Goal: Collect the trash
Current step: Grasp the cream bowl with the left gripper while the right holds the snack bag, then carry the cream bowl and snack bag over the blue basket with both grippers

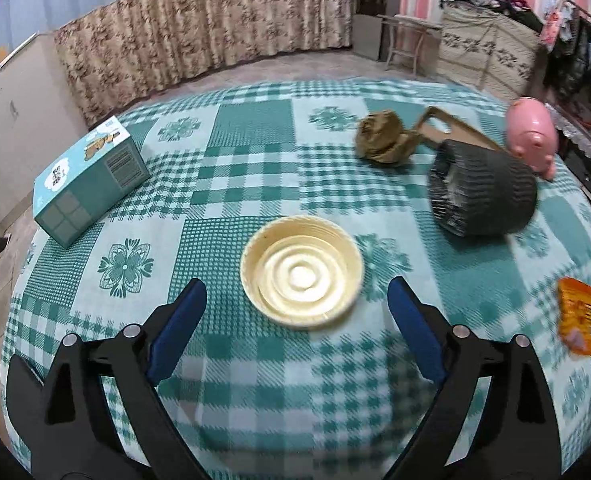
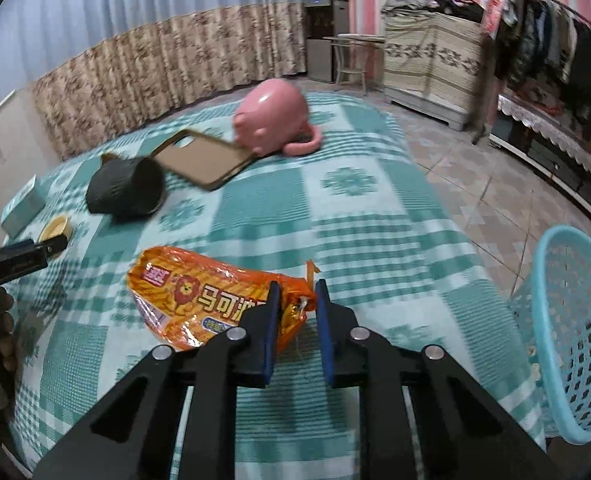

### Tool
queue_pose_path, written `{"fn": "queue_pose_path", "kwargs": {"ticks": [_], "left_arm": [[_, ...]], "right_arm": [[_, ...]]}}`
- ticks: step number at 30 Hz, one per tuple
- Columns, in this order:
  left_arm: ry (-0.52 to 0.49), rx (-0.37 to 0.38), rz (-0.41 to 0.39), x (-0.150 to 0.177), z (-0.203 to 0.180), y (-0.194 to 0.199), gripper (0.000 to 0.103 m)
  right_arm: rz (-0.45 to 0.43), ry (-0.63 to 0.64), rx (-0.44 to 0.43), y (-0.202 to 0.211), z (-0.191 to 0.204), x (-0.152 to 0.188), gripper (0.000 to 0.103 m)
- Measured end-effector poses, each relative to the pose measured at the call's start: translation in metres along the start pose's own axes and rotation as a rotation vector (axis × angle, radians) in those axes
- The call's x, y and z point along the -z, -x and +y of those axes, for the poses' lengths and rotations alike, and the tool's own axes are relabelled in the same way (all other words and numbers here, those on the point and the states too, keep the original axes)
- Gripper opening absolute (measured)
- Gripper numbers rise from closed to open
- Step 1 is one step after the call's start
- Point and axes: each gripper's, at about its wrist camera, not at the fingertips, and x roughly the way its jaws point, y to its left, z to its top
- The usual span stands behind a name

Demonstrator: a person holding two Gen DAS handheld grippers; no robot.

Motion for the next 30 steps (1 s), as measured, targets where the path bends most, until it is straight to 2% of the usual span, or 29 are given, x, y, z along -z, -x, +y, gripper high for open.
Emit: {"fn": "queue_pose_path", "kwargs": {"ticks": [4, 6, 8, 9, 14, 19, 24, 30], "left_arm": [[0.014, -0.001, 0.023, -0.005, 0.002, -0.013, 0.088], [0.023, 0.019, 0.021, -0.008, 0.004, -0.015, 0.081], [0.014, 0.025, 0.011, -0.01, 0.002, -0.016, 0.064], [0.0, 0.03, 0.006, -0.01, 0.0, -0.015, 0.06], [-0.029, 0.009, -0.007, -0.01, -0.007, -0.011, 0.06], [-0.061, 0.0, -0.068, -0.01, -0.018, 0.018, 0.06], [-0.107, 0.061, -0.157, -0.013, -0.051, 0.065, 0.06], [-0.214, 0.163, -0.259, -0.01, -0.118, 0.123, 0.06]], "right_arm": [[-0.018, -0.033, -0.014, 0.007, -0.016, -0.002, 0.018], [-0.023, -0.044, -0.029, 0.01, -0.021, -0.002, 0.018], [-0.027, -0.045, -0.037, 0.012, -0.023, -0.002, 0.018], [-0.03, -0.045, -0.04, 0.013, -0.024, -0.002, 0.018], [-0.063, -0.061, -0.058, 0.023, -0.03, -0.005, 0.018], [-0.102, -0.053, -0.052, 0.039, -0.038, -0.007, 0.017], [-0.159, -0.086, -0.032, 0.067, -0.065, -0.008, 0.017], [-0.248, -0.171, 0.025, 0.11, -0.12, -0.003, 0.017]]}}
